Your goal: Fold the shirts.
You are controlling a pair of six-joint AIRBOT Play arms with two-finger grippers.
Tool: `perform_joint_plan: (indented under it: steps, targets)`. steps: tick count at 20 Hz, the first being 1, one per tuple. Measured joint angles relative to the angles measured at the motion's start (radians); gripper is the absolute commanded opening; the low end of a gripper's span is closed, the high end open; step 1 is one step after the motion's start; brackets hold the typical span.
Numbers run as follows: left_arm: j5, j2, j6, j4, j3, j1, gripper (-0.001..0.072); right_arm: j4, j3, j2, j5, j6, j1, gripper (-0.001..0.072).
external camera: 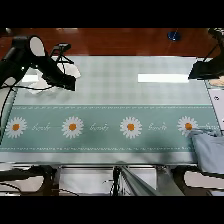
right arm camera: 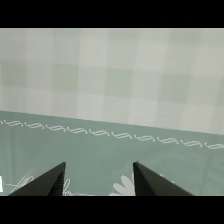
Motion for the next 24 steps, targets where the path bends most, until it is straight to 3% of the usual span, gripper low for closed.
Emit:
perform_joint_plan:
  steps: [8,9,17,24]
  targets:
    - [0.018,-0.046,0.002,0.011,0.003,0.003,0.0627,0.011,0.0,0.0,-0.111,0.0,0.0,0.0494]
    - [0.042,-0.048,0.005,0.032,0.013,0.007,0.072,0.012,0.0,0.0,-0.117,0.0,0.0,0.0494]
    - [0.367,-0.076,-0.069,0.193,0.126,0.148,0.072,0.014,0.0,0.0,-0.117,0.0,0.0,0.0494]
    - [0.418,-0.201,-0.088,0.198,0.138,0.233,0.072,0.014,0.0,0.0,-0.117,0.0,0.0,0.0494]
